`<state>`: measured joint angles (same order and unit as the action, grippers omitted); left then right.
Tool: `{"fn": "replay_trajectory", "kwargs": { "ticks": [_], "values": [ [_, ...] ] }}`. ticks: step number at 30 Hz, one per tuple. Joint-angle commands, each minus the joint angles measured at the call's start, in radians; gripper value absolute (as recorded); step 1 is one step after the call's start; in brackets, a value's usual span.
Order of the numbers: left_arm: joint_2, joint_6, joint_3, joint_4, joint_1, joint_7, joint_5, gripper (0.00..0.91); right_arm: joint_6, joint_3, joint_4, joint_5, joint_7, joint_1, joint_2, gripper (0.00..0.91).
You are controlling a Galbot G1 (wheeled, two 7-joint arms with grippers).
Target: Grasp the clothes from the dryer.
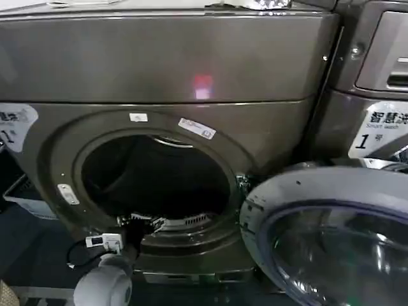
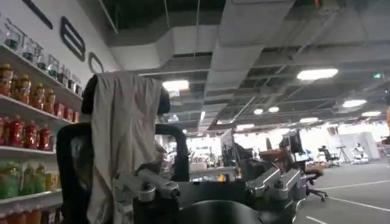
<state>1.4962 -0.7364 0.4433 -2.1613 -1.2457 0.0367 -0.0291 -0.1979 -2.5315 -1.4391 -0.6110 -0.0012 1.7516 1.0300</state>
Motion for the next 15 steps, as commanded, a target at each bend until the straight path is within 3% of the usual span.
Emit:
{"fn": "replay_trajectory", "kwargs": {
  "ticks": [1,9,13,14,15],
  "values": [
    [0.024,-0.049,-0.003,0.081,0.078,-0.035,0.067,0.907,0.010,0.002,-0.003,-0.004,0.004,0.003,-0.002,0.907],
    [0.031,-0.049,-0.008,0.292,0.281,-0.134,0.172,0.907,0.014,0.018,-0.016,-0.002,0.006,-0.005,-0.009,0.907],
    [0.009,0.025,0.021,0.370,0.369,-0.614,0.591,0.907,0.016,0.024,-0.015,-0.002,0.009,-0.008,-0.010,0.907],
    [-0.002,0.126,0.024,0.385,0.388,-0.773,0.800,0.907,0.016,0.023,-0.016,-0.002,0.009,-0.008,-0.012,0.907],
    [-0.013,0.190,0.024,0.384,0.398,-0.897,0.857,0.907,0.016,0.023,-0.017,-0.001,0.009,-0.007,-0.012,0.907]
  ]
}}
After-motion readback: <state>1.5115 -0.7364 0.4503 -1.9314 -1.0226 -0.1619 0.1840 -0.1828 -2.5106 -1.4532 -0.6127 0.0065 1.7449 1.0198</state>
